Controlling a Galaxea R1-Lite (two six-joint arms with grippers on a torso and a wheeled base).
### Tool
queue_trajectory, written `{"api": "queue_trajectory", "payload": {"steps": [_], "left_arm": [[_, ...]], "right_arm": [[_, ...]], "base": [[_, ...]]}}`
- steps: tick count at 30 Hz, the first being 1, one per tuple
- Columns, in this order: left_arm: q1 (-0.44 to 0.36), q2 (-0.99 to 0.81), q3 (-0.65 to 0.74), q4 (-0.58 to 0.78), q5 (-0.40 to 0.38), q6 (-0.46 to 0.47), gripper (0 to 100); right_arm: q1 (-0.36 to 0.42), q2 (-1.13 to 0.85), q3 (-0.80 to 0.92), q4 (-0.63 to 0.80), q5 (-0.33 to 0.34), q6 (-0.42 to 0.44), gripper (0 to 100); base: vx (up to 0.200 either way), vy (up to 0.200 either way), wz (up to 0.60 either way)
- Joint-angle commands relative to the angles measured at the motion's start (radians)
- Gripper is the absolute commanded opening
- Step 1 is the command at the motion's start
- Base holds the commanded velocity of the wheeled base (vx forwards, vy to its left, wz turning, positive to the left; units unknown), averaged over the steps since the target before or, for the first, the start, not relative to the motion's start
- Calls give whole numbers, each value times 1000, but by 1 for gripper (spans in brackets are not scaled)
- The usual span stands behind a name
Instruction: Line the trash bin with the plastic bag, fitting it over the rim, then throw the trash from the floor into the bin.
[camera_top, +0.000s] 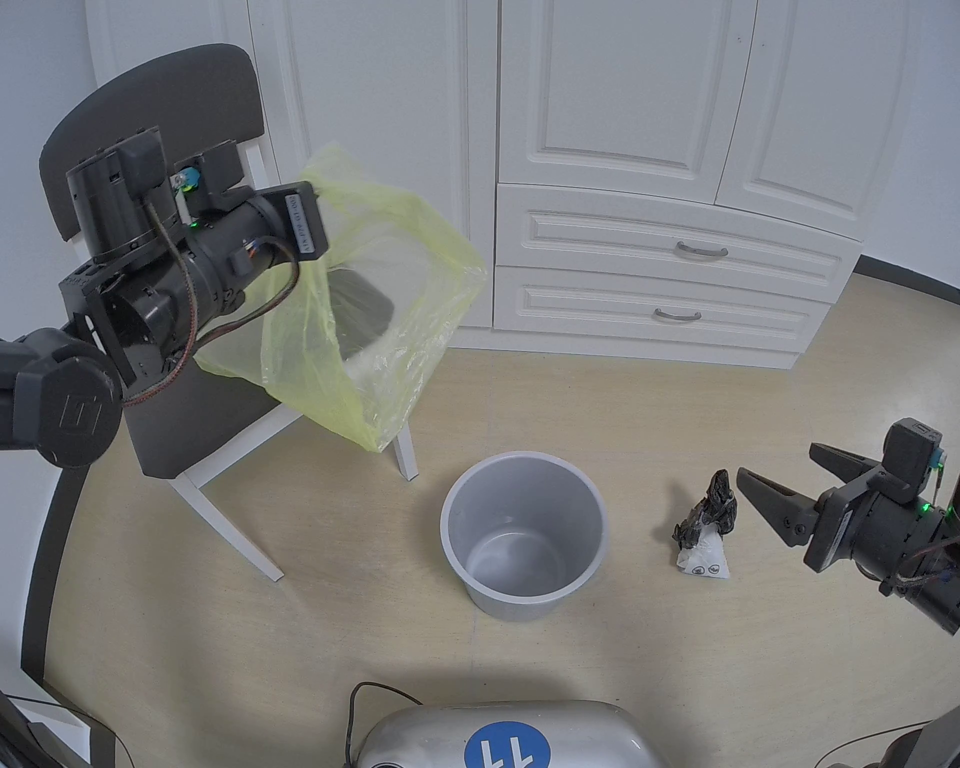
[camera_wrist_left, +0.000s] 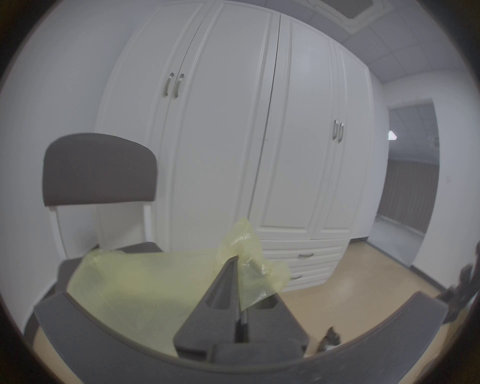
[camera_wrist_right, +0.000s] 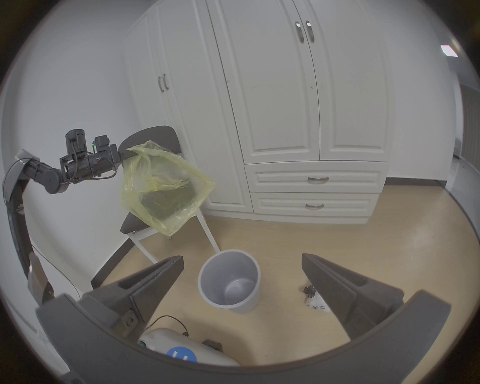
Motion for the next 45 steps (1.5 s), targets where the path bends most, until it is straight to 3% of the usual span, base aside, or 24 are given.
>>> {"api": "queue_trajectory", "payload": {"steps": [1,10,15,22,37,41,45], "left_arm": [[-76,4,-19,-10,2,-68,0],[-70,79,18,-213,10,-177,0],[-76,82,63,-303,22,-178,0],[-83,-2,175,-308,10,-177,0],[-131,-58,213,-323,12,-178,0],[-157,-82,240,-349,9,-177,0],[-234,-122,290,-351,9,-174,0]], "right_arm": [[33,101,14,-47,8,52,100],[121,290,12,-150,9,221,100],[133,388,26,-271,8,241,100],[153,480,52,-367,8,261,100],[154,725,52,-670,8,370,100],[167,765,54,-748,8,394,100],[193,793,46,-766,8,431,100]], "base": [[0,0,0],[0,0,0],[0,0,0],[0,0,0],[0,0,0],[0,0,0],[0,0,0]]}}
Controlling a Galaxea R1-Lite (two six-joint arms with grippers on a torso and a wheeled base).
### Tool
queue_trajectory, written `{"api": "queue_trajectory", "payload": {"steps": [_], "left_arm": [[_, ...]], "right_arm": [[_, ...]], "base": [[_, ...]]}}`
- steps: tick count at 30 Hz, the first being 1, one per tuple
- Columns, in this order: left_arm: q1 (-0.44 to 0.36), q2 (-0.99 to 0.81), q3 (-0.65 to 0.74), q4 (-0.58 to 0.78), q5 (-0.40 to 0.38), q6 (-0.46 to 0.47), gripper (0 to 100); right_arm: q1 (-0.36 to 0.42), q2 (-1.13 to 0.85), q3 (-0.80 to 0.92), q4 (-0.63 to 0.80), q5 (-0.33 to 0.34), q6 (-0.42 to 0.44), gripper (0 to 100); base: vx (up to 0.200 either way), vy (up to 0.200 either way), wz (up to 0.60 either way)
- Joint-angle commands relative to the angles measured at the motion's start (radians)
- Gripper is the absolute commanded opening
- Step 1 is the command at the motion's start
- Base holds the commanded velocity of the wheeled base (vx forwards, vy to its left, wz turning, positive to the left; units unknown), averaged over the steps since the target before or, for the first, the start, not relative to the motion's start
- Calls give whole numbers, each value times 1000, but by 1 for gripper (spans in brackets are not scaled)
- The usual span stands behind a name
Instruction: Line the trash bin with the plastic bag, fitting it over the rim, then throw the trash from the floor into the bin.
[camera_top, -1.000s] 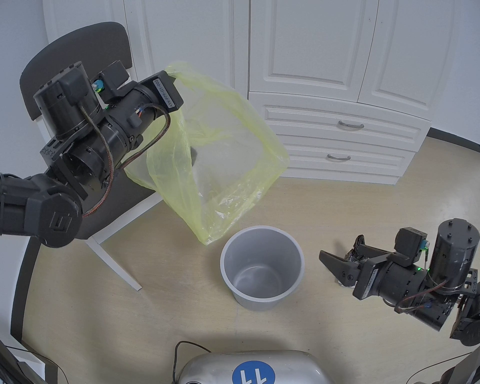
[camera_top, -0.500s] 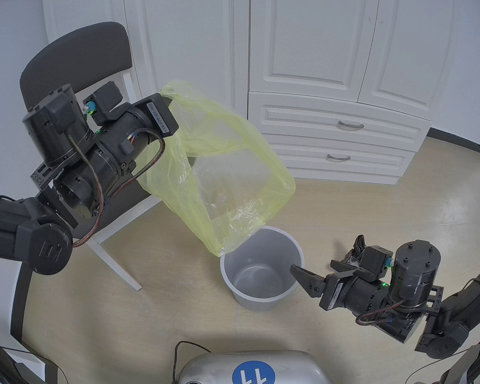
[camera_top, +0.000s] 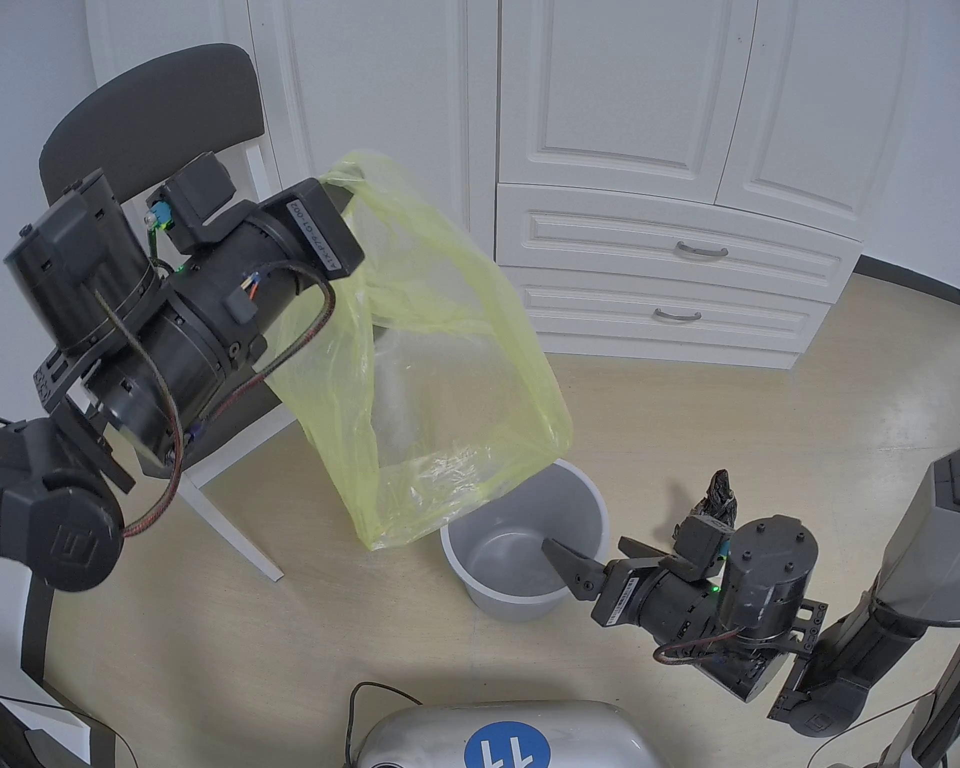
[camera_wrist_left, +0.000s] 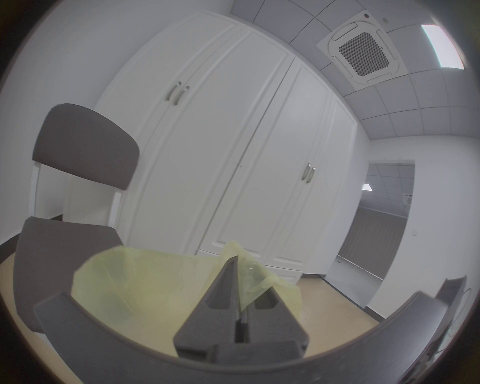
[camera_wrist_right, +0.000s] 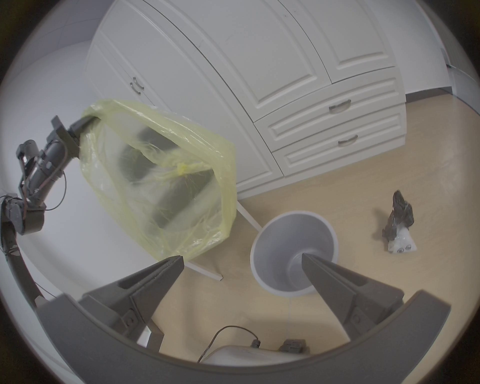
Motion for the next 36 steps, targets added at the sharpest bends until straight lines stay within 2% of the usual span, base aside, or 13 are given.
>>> {"api": "queue_trajectory", "payload": {"steps": [1,7,18,32,36], "left_arm": [[-72,-48,45,-4,1,3,0],[-119,-51,65,-4,3,3,0],[-122,-37,53,-5,6,1,0],[-149,-54,65,-70,13,1,0],[-149,-68,75,-70,12,3,0]], "right_arm": [[30,60,-8,-9,0,39,100],[48,66,-11,-11,1,74,100],[71,132,4,-39,3,73,100],[69,173,4,-42,1,65,100],[26,161,7,-69,0,54,100]], "base": [[0,0,0],[0,0,0],[0,0,0],[0,0,0],[0,0,0]]}}
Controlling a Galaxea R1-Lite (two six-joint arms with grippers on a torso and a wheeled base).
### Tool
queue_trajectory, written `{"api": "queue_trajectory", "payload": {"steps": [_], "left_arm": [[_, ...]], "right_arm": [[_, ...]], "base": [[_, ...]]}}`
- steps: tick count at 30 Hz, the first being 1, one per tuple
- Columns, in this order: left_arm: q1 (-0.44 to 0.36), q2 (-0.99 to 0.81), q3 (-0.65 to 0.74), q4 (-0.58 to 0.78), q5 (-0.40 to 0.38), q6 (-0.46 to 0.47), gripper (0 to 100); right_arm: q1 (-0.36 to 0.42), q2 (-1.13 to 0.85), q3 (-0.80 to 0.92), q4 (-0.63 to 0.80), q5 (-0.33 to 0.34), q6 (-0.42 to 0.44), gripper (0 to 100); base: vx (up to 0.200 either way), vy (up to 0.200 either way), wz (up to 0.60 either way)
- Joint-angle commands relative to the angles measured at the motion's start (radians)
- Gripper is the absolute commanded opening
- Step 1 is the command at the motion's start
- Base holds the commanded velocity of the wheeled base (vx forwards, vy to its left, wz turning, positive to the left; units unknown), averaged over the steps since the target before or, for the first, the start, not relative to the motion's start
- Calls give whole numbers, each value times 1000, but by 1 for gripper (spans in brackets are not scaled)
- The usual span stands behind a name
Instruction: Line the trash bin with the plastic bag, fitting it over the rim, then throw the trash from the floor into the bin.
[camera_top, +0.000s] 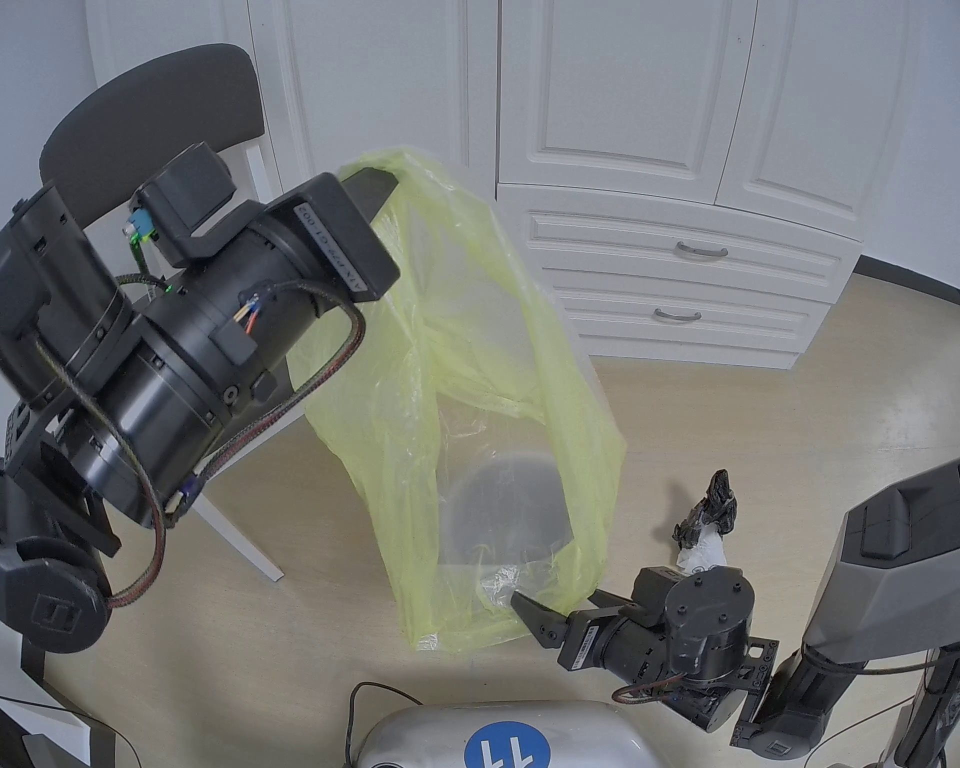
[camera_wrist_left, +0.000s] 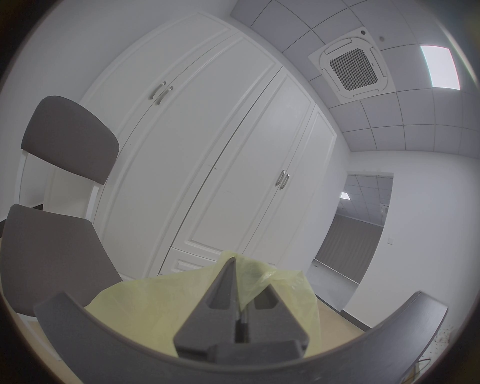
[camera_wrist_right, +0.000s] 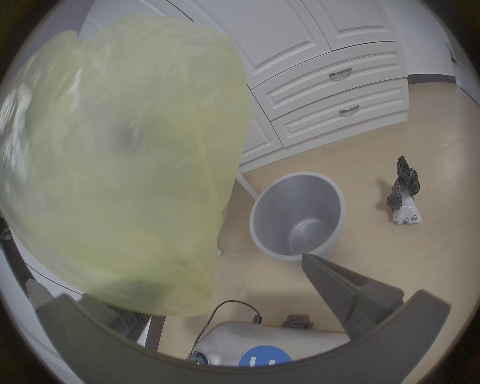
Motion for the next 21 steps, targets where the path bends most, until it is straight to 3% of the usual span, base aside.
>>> {"api": "queue_trajectory", "payload": {"steps": [1,12,17,21], "left_arm": [[-2,-19,12,0,-2,0,0],[0,-57,32,0,-6,11,0],[0,-59,32,0,-8,11,0],[-2,-53,32,0,-8,11,0]], "right_arm": [[-63,-12,2,-18,-1,-20,100],[-265,-76,-19,-20,48,-96,100],[-368,-104,-73,-18,78,-90,100],[-377,-107,-76,-21,134,-21,100]], "base": [[0,0,0],[0,0,0],[0,0,0],[0,0,0]]}}
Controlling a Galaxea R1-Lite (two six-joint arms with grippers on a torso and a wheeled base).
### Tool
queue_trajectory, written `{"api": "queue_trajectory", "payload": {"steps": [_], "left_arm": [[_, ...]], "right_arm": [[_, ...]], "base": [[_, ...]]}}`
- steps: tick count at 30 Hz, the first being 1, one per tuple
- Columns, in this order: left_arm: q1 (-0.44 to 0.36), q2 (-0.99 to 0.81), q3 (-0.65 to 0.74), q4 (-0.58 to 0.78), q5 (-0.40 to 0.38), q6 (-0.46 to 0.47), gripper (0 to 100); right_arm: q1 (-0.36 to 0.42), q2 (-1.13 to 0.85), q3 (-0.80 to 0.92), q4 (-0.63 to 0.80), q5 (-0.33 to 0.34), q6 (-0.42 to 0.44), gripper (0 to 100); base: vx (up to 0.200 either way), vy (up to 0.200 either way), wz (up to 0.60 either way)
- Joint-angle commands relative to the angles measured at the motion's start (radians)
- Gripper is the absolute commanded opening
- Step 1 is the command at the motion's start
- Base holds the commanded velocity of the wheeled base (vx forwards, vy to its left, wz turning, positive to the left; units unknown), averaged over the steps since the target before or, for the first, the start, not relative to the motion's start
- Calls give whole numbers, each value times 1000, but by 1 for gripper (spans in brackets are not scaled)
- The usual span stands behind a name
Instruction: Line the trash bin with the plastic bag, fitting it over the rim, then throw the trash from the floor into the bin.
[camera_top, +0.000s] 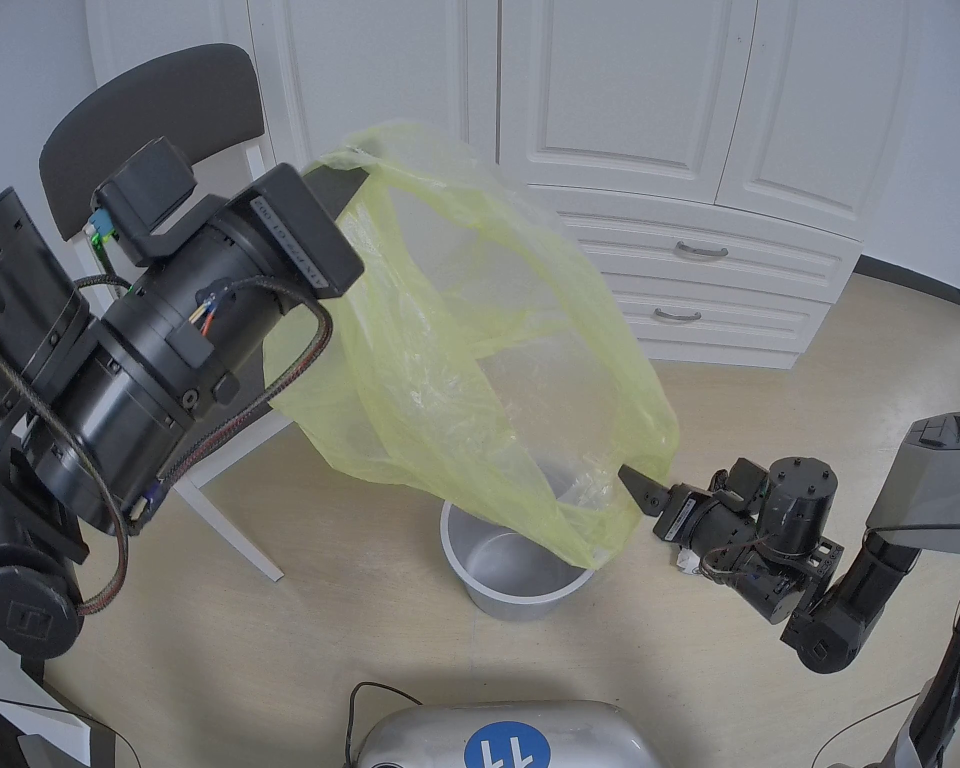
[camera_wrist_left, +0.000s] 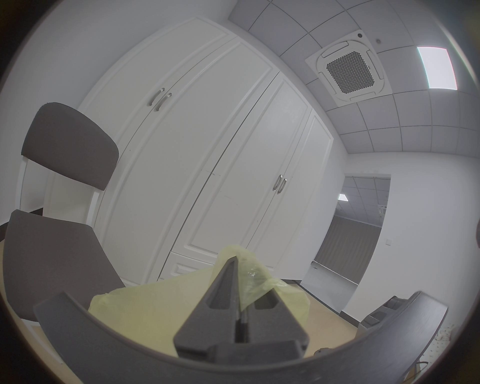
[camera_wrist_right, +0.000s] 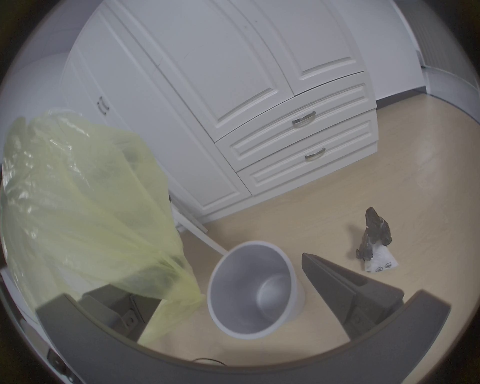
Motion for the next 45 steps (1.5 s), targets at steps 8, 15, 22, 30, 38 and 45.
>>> {"api": "queue_trajectory", "payload": {"steps": [8,15,22,30,38,45], "left_arm": [[-2,-9,-1,0,3,-1,0],[-2,-43,-8,0,3,-2,0],[-22,-58,-11,0,7,-2,0],[-52,-59,-2,0,9,-2,0],[-70,-61,1,0,15,-2,0],[-81,-59,1,0,15,-2,0]], "right_arm": [[-9,0,0,-84,160,294,100],[-12,33,23,-84,217,378,100],[-4,49,48,-84,237,378,100],[2,29,53,-84,237,378,100],[11,15,66,-84,238,371,100],[20,17,69,-84,237,363,100]], "base": [[0,0,0],[0,0,0],[0,0,0],[0,0,0],[0,0,0],[0,0,0]]}}
